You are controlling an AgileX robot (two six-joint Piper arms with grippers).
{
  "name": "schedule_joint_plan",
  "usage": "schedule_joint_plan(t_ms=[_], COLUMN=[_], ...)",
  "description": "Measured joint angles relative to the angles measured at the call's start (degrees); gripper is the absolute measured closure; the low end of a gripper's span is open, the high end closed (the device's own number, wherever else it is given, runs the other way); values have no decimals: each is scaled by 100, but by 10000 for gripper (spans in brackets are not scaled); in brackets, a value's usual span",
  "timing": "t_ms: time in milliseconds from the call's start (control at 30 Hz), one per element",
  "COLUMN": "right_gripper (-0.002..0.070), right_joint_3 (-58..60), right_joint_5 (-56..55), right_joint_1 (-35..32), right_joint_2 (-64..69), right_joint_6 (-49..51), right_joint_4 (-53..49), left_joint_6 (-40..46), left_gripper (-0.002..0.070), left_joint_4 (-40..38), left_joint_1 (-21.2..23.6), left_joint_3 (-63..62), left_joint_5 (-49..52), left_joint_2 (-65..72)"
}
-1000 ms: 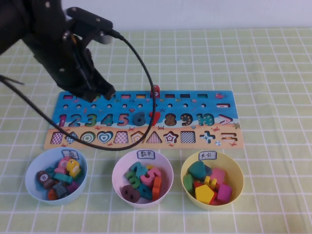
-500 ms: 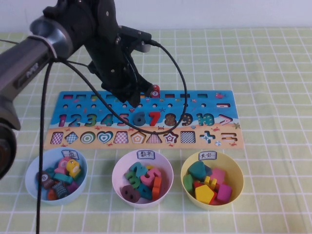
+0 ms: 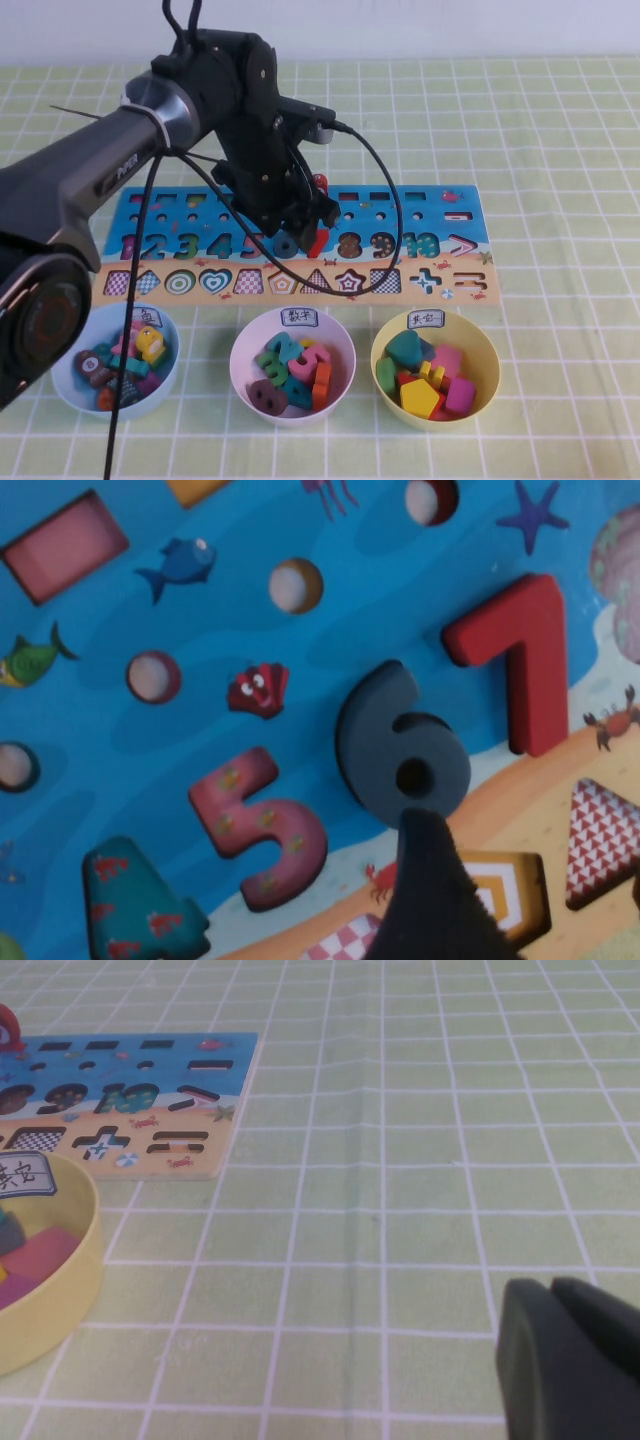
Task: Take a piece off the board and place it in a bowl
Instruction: Pick up the "number 6"
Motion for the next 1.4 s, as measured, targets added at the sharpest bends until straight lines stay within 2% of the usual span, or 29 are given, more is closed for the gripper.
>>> schedule_joint_plan(t_ms=[467, 1400], right_gripper=[694, 694], right_joint_3=[0, 0], right_joint_5=[0, 0], right_joint_1=[0, 0], right_joint_2=[0, 0], right_joint_6=[0, 0], right_joint_4=[0, 0], left_joint_6=[-340, -485], left_gripper=[307, 319], left_joint_4=[450, 491], left_joint_1=[-12, -27], left_joint_3=[-13, -17], left_joint_5=[-255, -533], left_joint_2=[260, 435])
